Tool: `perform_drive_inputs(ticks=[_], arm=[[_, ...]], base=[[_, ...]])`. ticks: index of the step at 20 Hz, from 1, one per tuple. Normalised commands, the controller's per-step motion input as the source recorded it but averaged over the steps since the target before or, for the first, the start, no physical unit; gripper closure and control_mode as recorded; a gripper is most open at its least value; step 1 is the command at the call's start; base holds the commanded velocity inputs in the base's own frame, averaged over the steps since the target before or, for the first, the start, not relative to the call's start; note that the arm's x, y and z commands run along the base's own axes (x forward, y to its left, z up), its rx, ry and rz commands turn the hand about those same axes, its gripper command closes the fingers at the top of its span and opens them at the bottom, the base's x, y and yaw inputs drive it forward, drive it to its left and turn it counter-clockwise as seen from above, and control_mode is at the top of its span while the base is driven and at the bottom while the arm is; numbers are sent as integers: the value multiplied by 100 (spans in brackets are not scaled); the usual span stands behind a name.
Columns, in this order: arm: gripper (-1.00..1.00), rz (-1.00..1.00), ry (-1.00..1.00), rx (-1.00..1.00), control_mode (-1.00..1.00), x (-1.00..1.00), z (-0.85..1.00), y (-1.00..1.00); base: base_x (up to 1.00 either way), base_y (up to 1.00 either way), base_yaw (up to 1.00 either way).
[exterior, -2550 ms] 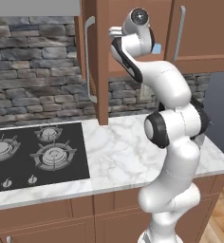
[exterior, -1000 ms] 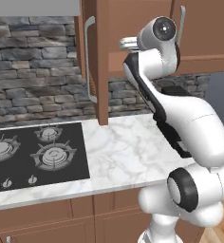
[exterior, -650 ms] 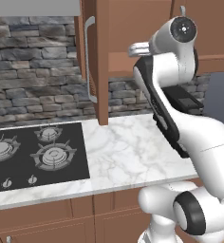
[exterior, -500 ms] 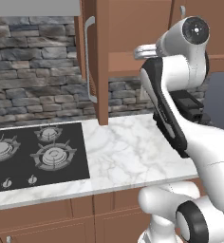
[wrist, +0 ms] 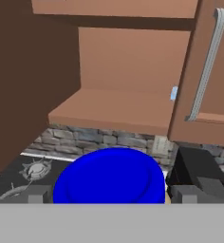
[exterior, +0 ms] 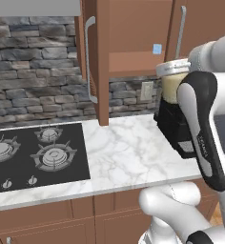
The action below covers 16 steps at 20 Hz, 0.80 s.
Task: The dining table condiment station is running low on mayonnaise. Refill the condiment station by opening the cabinet and taking the mayonnaise from the cabinet and placing it on the dining table.
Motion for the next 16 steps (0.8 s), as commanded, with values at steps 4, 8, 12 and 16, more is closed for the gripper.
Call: perform_drive_inputs(ticks=[4, 8, 12, 16], arm=[[100, 13, 0, 0, -100, -68, 0, -33], [100, 9, 0, 0, -100, -26, 0, -22], [100, 4, 0, 0, 100, -13, 0, -5], [100, 0, 0, 0, 100, 0, 0, 0]], base=[[0, 0, 0], [0, 0, 0], [-7, 0, 0], [-72, 0, 2]])
